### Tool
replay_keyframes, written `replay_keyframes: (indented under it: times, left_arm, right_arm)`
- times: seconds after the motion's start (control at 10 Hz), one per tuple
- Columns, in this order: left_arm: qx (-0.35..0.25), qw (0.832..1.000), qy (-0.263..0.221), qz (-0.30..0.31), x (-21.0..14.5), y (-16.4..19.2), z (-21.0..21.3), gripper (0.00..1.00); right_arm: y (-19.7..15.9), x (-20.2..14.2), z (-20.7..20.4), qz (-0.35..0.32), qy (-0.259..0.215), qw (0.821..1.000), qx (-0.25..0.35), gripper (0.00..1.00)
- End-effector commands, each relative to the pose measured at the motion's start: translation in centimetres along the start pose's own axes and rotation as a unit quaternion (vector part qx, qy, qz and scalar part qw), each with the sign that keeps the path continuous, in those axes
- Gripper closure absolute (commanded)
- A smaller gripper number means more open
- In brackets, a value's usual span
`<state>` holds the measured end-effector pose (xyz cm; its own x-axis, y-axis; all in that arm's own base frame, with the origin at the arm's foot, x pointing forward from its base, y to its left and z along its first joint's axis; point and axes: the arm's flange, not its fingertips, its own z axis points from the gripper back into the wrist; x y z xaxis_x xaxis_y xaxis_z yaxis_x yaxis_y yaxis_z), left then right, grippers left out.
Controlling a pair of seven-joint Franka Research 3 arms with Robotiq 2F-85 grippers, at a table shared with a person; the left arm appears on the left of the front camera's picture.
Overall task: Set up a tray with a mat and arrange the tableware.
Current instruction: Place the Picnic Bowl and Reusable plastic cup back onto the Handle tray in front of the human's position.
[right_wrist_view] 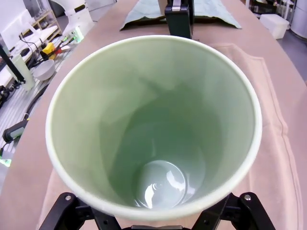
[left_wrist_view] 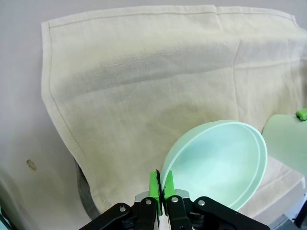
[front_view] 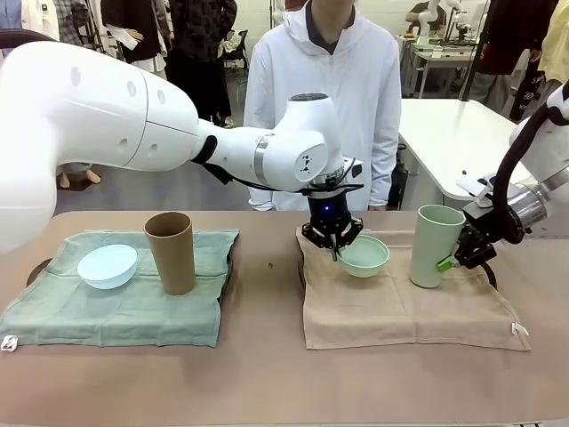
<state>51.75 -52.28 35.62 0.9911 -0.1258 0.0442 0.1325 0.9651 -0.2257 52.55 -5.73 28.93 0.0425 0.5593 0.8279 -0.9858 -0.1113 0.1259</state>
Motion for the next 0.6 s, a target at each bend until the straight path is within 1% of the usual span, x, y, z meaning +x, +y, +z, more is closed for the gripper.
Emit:
replay_keyframes:
  times: [0.0, 0.1, 0.2, 0.3, 0.4, 0.5]
  left_arm:
    - [-0.001, 1.0, 0.008, -0.007, 0.36, -0.21, 0.26, 0.96]
    - [0.005, 1.0, 0.011, -0.006, 0.36, -0.26, 0.04, 0.96]
    - [0.013, 1.0, 0.018, -0.002, 0.41, -0.37, -0.26, 0.96]
    - [0.017, 1.0, 0.019, -0.004, 0.37, -0.45, -0.35, 0.44]
    - [0.021, 1.0, 0.021, -0.004, 0.18, -0.37, -0.17, 0.37]
    - [0.022, 1.0, 0.021, -0.003, 0.13, -0.44, -0.09, 0.0]
  right_arm:
    - [-0.94, -0.26, -0.02, -0.007, -0.003, 1.0, -0.01, 0.19]
    - [-0.93, -0.35, -0.06, -0.008, -0.002, 1.0, -0.01, 0.19]
    - [-0.87, -0.35, -0.09, -0.006, 0.0, 1.0, -0.01, 0.1]
    - [-0.79, -0.31, -0.13, -0.005, 0.002, 1.0, -0.008, 0.0]
    - [-0.67, -0.08, -0.23, 0.0, 0.005, 1.0, -0.008, 0.0]
    - [-0.5, 0.08, -0.16, 0.001, 0.01, 1.0, -0.01, 0.0]
